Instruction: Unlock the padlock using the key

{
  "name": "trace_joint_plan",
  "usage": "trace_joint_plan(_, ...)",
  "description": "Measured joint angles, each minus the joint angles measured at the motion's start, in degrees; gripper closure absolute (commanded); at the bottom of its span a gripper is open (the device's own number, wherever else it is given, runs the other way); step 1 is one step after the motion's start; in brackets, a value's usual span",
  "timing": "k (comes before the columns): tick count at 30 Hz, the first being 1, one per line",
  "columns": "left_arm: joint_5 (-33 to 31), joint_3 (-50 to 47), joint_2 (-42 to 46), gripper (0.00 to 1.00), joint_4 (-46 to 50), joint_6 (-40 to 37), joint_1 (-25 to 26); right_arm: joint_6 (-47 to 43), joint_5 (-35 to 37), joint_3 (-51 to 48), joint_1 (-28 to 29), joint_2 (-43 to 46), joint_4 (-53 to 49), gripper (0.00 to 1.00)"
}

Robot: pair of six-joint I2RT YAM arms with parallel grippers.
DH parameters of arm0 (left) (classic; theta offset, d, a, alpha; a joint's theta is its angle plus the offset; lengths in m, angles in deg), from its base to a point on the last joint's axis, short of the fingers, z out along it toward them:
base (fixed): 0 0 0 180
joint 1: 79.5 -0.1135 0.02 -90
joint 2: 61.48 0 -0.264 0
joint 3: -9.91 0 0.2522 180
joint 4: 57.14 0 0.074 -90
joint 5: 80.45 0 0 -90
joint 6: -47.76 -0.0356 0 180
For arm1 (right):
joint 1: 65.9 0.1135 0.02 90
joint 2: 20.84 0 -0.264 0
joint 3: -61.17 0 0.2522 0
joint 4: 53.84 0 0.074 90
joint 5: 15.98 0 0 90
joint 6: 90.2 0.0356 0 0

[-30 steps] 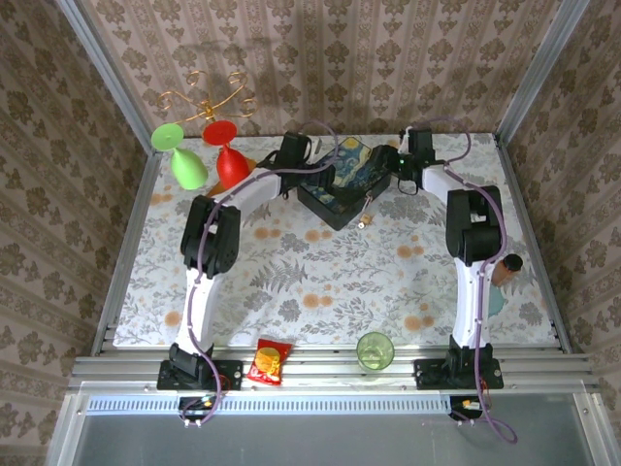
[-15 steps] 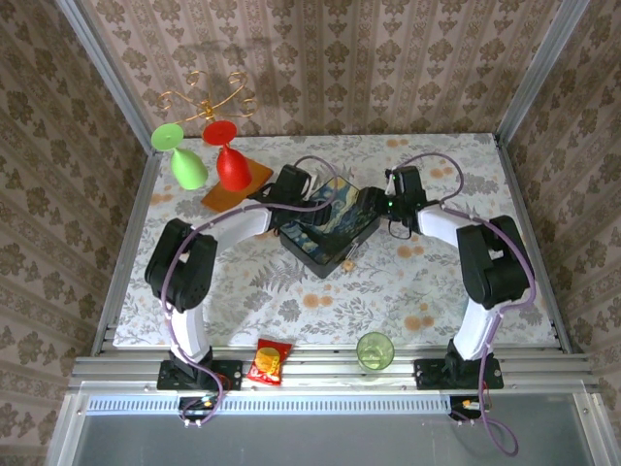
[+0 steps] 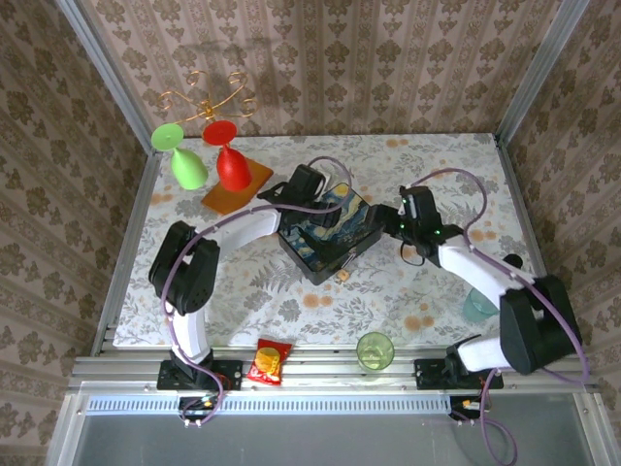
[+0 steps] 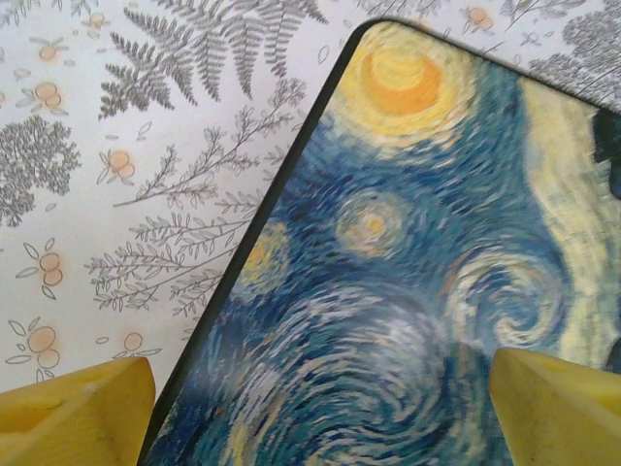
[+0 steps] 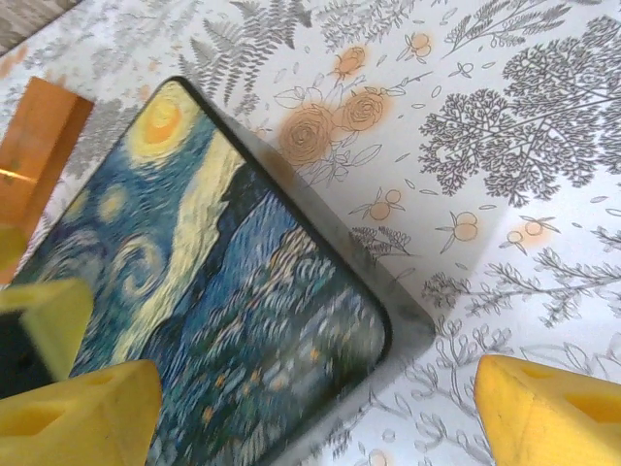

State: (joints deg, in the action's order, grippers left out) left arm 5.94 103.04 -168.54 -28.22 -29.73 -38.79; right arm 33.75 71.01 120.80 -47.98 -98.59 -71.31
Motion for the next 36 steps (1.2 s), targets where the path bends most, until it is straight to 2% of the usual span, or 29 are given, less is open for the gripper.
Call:
trace_joint_plan(2, -0.35, 1.22, 0.39, 0.15, 0.24, -0.42, 0.61, -1.22, -0.37, -2.14, 0.59, 3.48, -0.15, 0.18)
trace_joint_plan(4, 0.66, 2.34, 0.81, 0.27, 0.15, -0.66, 0.92, -2.54, -0.39, -4.83, 2.49, 6.12, -0.50, 0.20)
trace_joint_plan(5, 1.49, 2.84, 0.81, 0.30, -0.11, -0.61, 1.09, -3.37, -0.33, -6.12, 4.02, 6.99, -0.74, 0.20)
trace_joint_plan(8, 3.91, 3.74, 0.22, 0.31, -1.97, -0.35, 1.92, -5.55, 0.11, -10.16, 9.64, 8.07, -0.90, 0.23)
trace_joint_plan(12, 5.16, 4.00, -2.71, 0.33, -3.98, -0.33, 4.09, -7.63, 1.95, -13.51, 15.93, 7.10, -1.27, 0.21)
trace_joint_plan(19, 5.35, 1.62, -5.27, 0.44, -8.61, 0.55, 5.01, -11.41, 8.39, -14.64, 25.20, 0.94, 5.14, 0.20)
trace_joint_plan(24, 5.84, -0.85, -5.09, 0.47, -13.40, 1.44, 4.59, -13.60, 11.72, -14.62, 27.54, -7.69, 10.34, 0.19)
trace_joint_plan(29, 6.43, -2.29, -5.07, 0.52, -16.59, 2.14, 4.24, -15.65, 16.44, -14.29, 30.51, -9.94, 13.70, 0.19)
trace_joint_plan(36, 7.50, -4.61, -5.07, 0.54, -21.53, 3.78, 3.98, -16.59, 22.05, -14.23, 32.30, -14.67, 21.73, 0.34)
